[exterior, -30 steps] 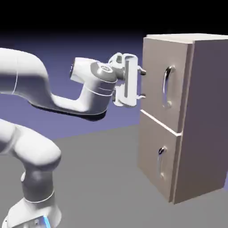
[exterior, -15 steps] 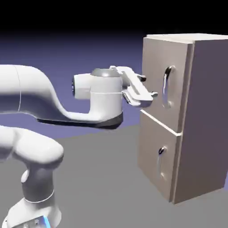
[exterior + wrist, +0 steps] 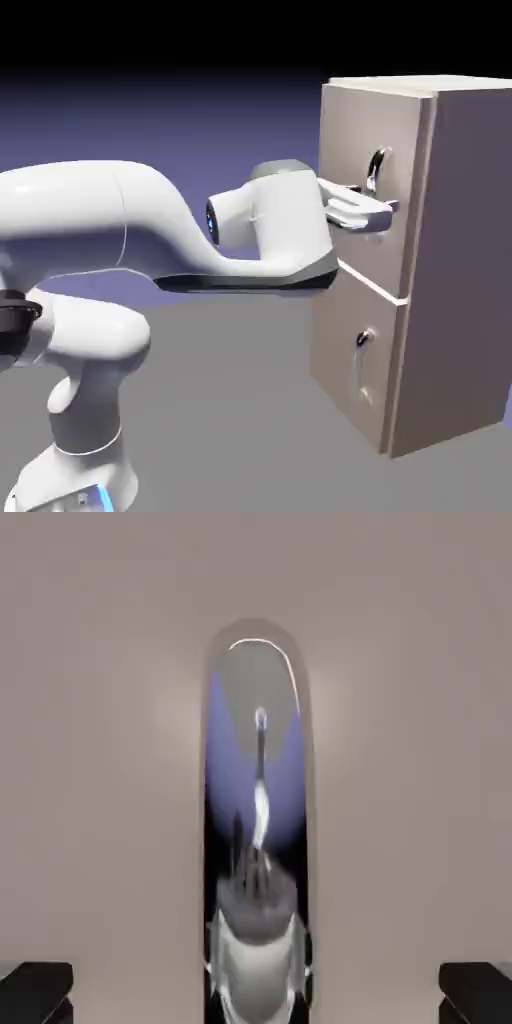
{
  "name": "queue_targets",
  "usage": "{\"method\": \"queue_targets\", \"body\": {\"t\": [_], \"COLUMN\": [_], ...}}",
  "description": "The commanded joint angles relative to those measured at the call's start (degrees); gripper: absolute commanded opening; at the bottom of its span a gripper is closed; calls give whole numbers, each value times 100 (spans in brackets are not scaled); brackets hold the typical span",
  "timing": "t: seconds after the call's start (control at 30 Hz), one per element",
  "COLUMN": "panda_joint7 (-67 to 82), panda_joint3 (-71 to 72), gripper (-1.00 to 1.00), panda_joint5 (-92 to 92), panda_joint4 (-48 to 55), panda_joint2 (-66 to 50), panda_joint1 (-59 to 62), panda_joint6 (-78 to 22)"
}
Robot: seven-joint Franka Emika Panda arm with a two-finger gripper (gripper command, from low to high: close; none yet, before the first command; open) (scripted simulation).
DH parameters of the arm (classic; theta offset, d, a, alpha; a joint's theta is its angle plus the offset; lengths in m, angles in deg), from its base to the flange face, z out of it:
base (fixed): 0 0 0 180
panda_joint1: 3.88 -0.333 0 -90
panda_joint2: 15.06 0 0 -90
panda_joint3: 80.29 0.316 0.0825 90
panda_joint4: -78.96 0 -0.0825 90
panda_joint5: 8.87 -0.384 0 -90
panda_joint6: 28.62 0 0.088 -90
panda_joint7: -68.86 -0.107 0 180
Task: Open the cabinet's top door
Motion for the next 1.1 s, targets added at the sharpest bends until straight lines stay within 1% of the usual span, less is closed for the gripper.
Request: {"method": "queue_targets", "body": {"t": [0.0, 0.27, 0.47, 0.77, 0.93, 1.07], "panda_joint7": [27, 459, 881, 1303, 1336, 1255], "panda_joint3": [176, 1793, 3022, 4828, 5866, 6697], "gripper": [-100, -100, -100, -100, -100, -100], "panda_joint5": [-160, -1832, -3312, -5554, -6764, -7684], "panda_joint4": [-156, -1363, -2050, -2549, -2503, -2268], "panda_joint2": [-10, 210, 587, 929, 771, 406], "panda_joint1": [208, 1730, 2382, 2545, 2435, 2389], "panda_joint6": [-128, -1233, -2124, -3676, -4678, -5536]}}
